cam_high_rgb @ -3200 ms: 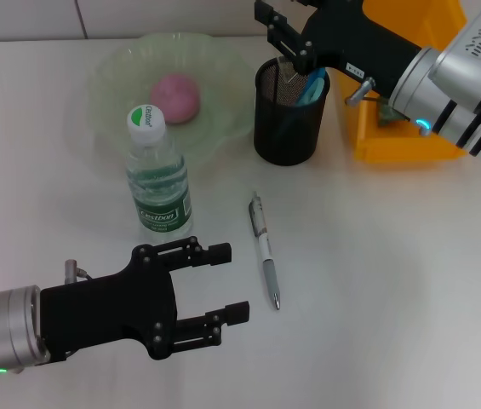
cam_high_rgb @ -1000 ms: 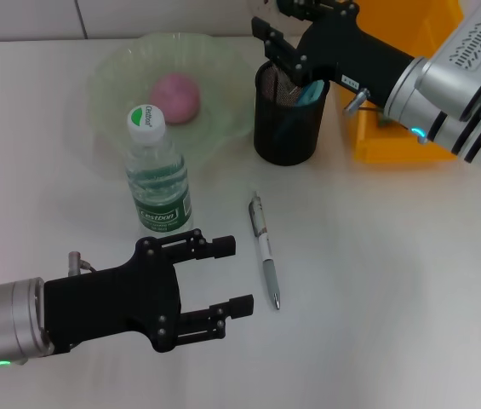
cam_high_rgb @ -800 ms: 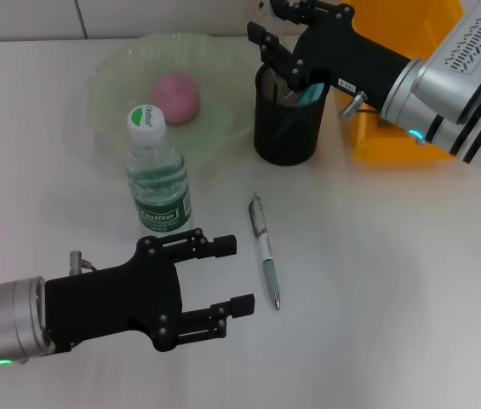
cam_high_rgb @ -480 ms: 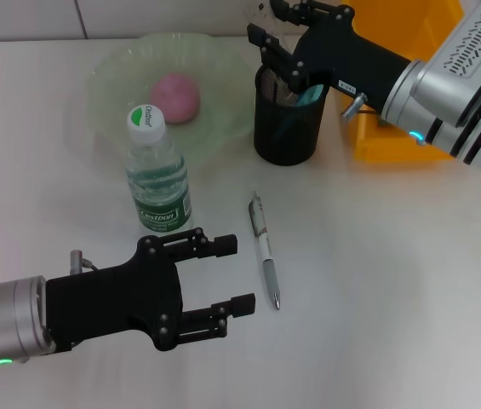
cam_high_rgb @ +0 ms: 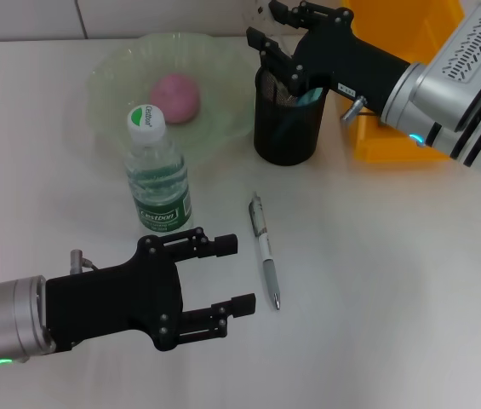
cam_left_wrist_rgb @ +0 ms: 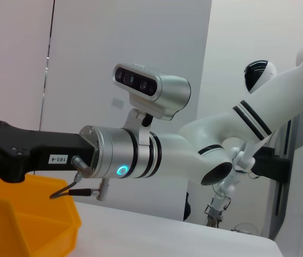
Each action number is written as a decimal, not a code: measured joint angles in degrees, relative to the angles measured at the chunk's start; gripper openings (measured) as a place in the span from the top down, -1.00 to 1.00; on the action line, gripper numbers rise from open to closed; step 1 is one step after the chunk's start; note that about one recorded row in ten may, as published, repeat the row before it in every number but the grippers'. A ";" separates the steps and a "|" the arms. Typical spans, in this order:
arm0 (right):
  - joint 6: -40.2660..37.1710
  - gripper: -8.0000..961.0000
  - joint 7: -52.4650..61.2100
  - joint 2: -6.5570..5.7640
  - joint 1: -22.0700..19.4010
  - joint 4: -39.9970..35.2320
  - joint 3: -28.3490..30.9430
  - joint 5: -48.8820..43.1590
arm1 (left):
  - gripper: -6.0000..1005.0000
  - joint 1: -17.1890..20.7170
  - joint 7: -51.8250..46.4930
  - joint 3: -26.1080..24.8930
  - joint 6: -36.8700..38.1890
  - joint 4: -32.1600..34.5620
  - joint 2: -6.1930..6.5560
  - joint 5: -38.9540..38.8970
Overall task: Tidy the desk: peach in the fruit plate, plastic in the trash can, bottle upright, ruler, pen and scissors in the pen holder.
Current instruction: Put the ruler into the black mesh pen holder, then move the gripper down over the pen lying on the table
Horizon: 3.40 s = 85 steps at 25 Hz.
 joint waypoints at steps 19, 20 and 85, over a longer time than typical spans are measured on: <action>-1.16 0.01 0.00 0.00 -0.68 -0.39 0.57 0.40 | -0.39 -0.09 -0.02 -0.63 0.25 0.50 0.00 -0.10; -1.16 0.01 0.00 0.00 -0.68 -0.39 0.57 0.40 | -0.39 -0.09 -0.03 -0.63 0.25 0.50 0.01 -0.10; -33.58 -0.75 36.56 -0.69 -39.93 -42.92 28.37 -56.54 | -0.40 -0.81 -68.30 23.01 -28.71 47.64 -0.17 18.28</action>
